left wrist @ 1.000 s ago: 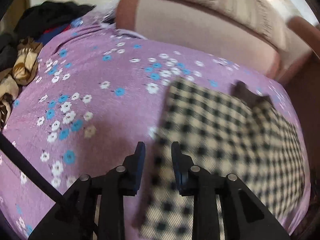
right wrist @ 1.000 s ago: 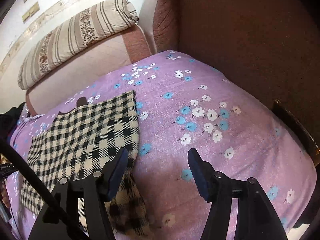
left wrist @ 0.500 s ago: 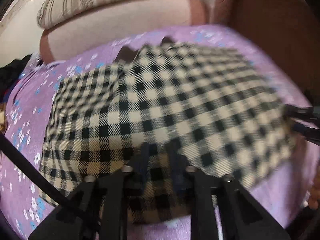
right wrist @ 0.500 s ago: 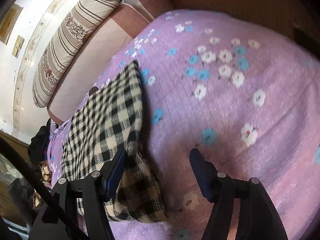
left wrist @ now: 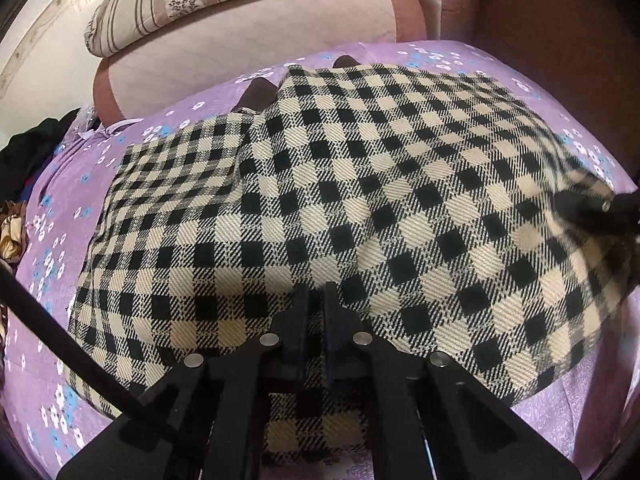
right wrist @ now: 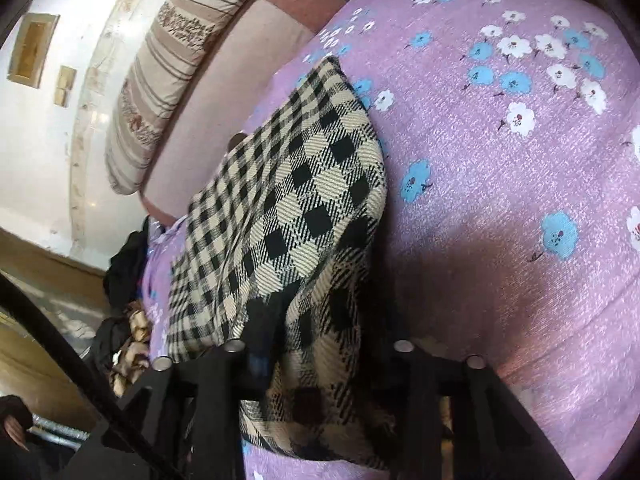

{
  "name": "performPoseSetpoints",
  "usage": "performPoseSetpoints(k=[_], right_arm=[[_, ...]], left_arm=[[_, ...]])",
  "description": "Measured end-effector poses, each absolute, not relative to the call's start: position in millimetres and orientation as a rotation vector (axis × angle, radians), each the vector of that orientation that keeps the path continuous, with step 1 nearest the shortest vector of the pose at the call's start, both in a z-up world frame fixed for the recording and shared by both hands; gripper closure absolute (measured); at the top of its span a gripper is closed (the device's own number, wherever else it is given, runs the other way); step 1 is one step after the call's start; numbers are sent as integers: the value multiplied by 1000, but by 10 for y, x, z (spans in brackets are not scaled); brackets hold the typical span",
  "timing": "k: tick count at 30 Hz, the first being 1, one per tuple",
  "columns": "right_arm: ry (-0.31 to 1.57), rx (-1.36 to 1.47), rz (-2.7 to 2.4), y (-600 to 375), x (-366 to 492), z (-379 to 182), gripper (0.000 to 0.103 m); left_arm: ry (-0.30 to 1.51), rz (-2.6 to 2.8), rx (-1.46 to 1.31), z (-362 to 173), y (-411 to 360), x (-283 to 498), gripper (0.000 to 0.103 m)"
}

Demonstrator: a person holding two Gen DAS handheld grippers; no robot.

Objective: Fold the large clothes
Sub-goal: 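Grasp the coat edge with the left tool and fold it over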

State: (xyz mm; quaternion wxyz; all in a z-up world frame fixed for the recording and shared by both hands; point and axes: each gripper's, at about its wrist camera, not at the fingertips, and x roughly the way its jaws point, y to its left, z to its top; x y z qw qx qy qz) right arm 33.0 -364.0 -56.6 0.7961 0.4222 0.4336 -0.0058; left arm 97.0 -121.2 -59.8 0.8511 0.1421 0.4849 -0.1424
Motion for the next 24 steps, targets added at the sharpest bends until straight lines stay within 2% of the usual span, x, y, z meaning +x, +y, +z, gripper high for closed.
performPoseSetpoints(k=[3,8,11,15,19,24], right_arm=[[878,888,-21,-3543,349,-328,81],[817,807,32,-3141,484,128,85],[819,749,71,-2851,619,295,87],[851,585,139,-2210,913,496,88],[910,415,223,-1466,1163,471,90],[1014,313,294,-756,1354,56,94]], left_arm=[[1023,-299,276,-601,-1182,973,98],[1046,-330,209,-529,-1017,993,98],[1072,-347,83,-373,-579,937,98],[1004,-290,54,-180,156,801,98],[1010,-161,-22,-165,942,918,98],[1019,-42,-193,-191,1739,1083,98]])
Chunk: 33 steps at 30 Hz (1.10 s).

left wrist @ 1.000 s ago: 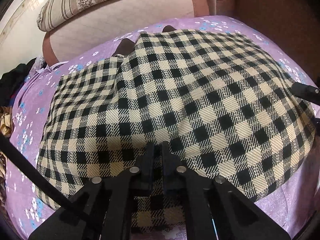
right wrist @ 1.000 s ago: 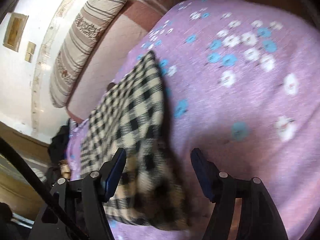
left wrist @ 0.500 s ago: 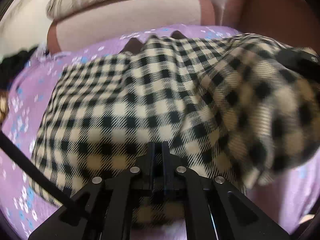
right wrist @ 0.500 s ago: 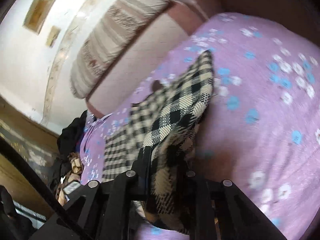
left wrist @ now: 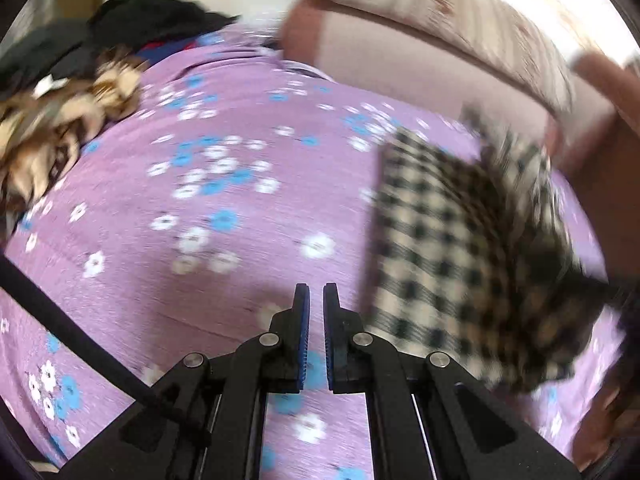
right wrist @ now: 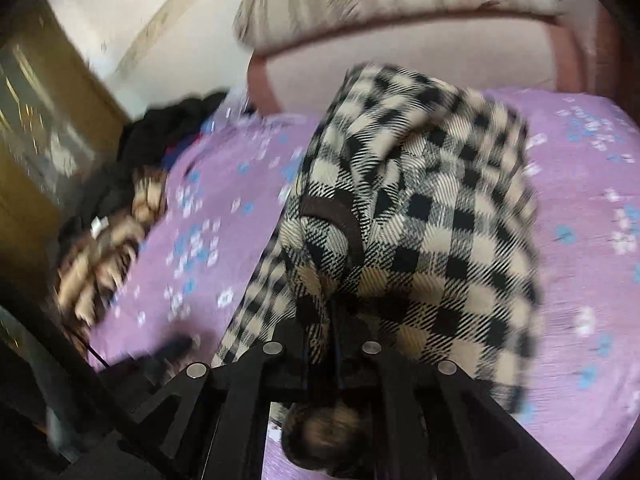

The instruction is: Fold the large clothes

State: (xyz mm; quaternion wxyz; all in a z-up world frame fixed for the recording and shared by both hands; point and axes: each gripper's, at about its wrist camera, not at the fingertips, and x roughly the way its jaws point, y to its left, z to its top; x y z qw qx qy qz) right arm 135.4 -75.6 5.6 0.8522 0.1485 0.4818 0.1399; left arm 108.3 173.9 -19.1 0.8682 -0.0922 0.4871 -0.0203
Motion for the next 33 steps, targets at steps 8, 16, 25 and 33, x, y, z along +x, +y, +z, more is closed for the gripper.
performPoseSetpoints(k=[8,16,25,33], right_arm=[[1044,477,464,-764,1245,-172,69],[871,530,280,-1885,783,246,48],[916,590,153,-2399,917,-80,48],[893,515,217,-2069,1076,51,48]], left_arm=[[965,-172,-232,142,1548,1141,68],[973,-421,-203,291,578,1484,26],[1166,-431,-167,-44,-59,1953,91],[1055,-391,-109,295,521,1746,94]])
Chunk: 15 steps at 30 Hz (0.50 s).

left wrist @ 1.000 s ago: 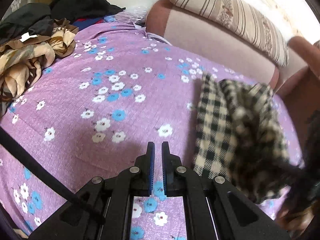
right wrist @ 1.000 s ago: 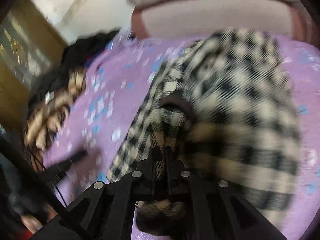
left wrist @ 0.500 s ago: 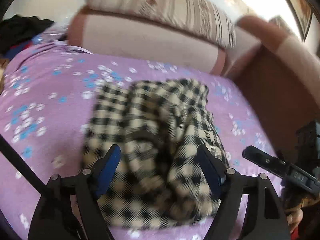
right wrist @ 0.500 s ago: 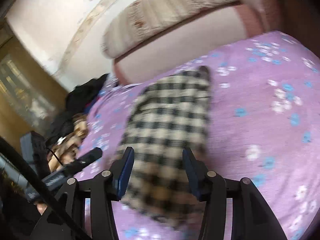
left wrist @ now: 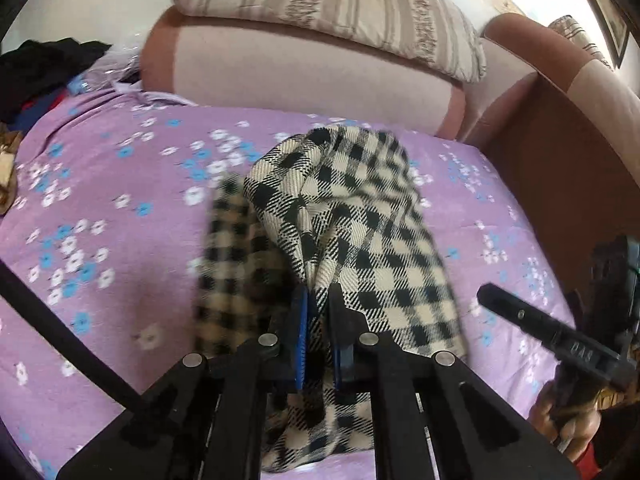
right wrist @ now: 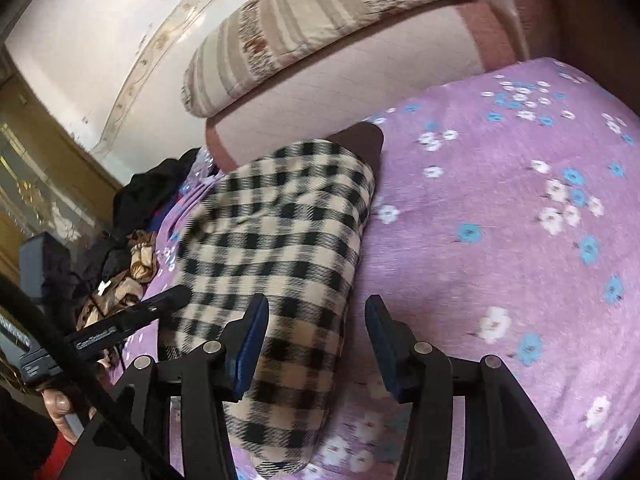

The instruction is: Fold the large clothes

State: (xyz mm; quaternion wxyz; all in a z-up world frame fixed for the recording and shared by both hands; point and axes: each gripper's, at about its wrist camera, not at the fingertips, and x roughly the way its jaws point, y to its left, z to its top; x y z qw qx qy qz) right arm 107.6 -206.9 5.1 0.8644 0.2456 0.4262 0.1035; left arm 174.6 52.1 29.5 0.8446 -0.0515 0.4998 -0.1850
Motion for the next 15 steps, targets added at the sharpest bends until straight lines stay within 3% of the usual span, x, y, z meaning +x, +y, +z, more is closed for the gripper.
performPoseSetpoints(k=[8,10,13,15], right_arm=[[983,421,262,-1494,1295,-203,48],[1014,388,249,-1408,1352,-277,42],[1031,385,209,-1445,1390,-342,35],[1036,418,205,-1534,1381,-361,35]], left_arm=[[1131,-272,-96,-286,778,2010,94],[1133,-291,-127,-256,845,2010,93],[1097,-309,-164,-110,979,1919,79],[1073,-325,-176,-47,1058,1819,58]])
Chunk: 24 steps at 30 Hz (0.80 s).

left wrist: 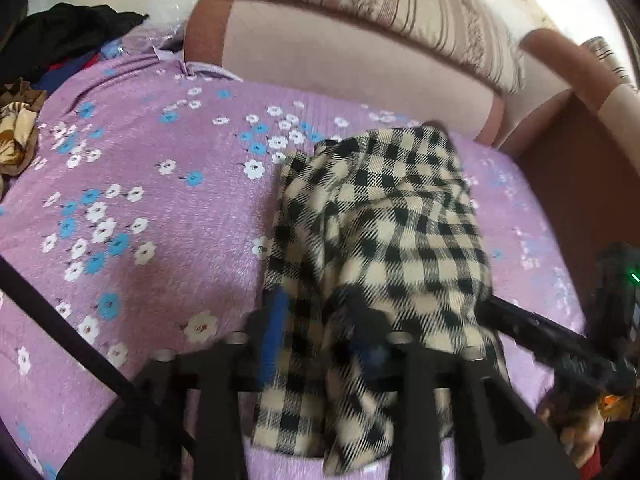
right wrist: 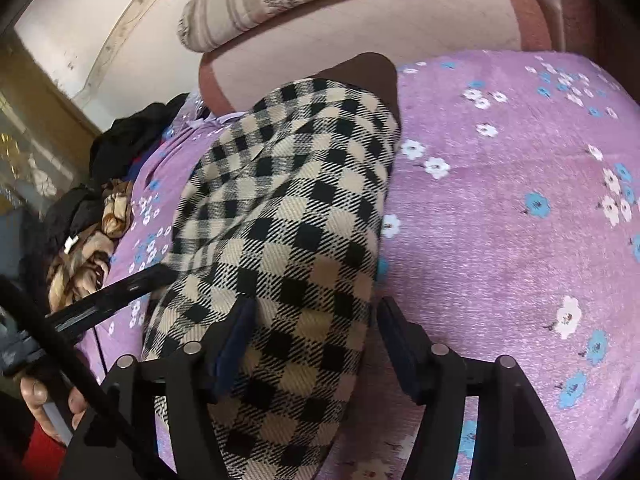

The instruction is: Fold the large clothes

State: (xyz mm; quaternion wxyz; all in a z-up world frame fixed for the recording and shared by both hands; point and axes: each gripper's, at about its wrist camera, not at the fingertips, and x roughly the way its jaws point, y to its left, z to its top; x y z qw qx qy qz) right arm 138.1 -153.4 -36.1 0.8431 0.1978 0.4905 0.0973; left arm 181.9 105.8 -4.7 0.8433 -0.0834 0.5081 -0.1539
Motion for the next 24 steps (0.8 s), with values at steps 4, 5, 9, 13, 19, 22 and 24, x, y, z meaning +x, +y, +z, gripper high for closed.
performPoseSetpoints(k=[4,5,9,13,19,22,24], right_arm=[[1028,446,200,-1617,1342,-350,34],[1025,442,197,-1615,1327,-339,34],[1009,407,183,-1565,1241,-266,34],[940,353,163,-1507,1115,-61,34],[849,305,176,-1383,936,215,34],[859,308,188,-1327,942,198,43],[878,321,206,-1284,968,196,49]], left_arm=[[1066,-417,-223,-73,1105,1539,37],[1079,-442,-222,-132,1074,1473,34],[1157,-435,-167,-361,915,1377,89],[1124,-420,-128,-64,949,1369,94],[1094,-383,-28,41,1062,1208,99],[1126,-361,-2,-170,1048,1237,99],[1119,-374,14,-204,1010,1234,99]])
